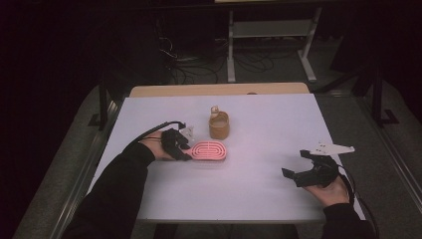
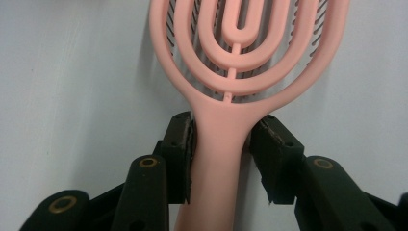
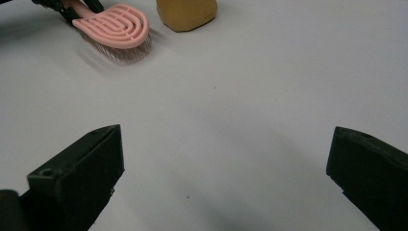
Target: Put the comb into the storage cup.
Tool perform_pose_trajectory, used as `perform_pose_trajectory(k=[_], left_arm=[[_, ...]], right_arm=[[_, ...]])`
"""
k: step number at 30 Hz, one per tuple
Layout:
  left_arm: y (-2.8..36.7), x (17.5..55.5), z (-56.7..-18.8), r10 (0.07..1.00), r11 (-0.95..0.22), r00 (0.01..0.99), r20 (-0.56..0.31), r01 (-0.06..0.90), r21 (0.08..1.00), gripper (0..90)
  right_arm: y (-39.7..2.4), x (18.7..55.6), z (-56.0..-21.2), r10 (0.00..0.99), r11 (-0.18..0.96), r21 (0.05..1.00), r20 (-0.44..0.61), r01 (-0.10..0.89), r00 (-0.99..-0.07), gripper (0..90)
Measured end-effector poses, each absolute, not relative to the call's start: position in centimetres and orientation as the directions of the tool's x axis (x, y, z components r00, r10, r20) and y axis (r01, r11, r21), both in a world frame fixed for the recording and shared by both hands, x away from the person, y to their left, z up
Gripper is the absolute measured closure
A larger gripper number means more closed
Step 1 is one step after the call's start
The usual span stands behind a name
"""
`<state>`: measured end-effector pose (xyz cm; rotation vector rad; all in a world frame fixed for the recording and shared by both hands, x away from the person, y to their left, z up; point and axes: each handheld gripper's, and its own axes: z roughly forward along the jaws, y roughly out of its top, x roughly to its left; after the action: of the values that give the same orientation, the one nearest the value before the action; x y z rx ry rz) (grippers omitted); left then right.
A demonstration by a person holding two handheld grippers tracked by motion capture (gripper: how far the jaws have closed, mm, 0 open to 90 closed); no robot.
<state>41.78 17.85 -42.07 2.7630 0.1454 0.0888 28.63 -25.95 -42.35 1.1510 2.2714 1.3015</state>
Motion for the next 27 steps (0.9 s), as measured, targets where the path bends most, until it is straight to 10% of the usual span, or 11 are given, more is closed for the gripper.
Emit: perform_pose_trajectory(k=[27], left_arm=[[18.0,40.7,-40.4,0.107,-0.919,0.992,0.066,0.073,0.388,70.1]], right_arm=[[-25.9,28.7,-42.4,0.753,0.274,0.82,0.141,0.502,-0.642,0.0]])
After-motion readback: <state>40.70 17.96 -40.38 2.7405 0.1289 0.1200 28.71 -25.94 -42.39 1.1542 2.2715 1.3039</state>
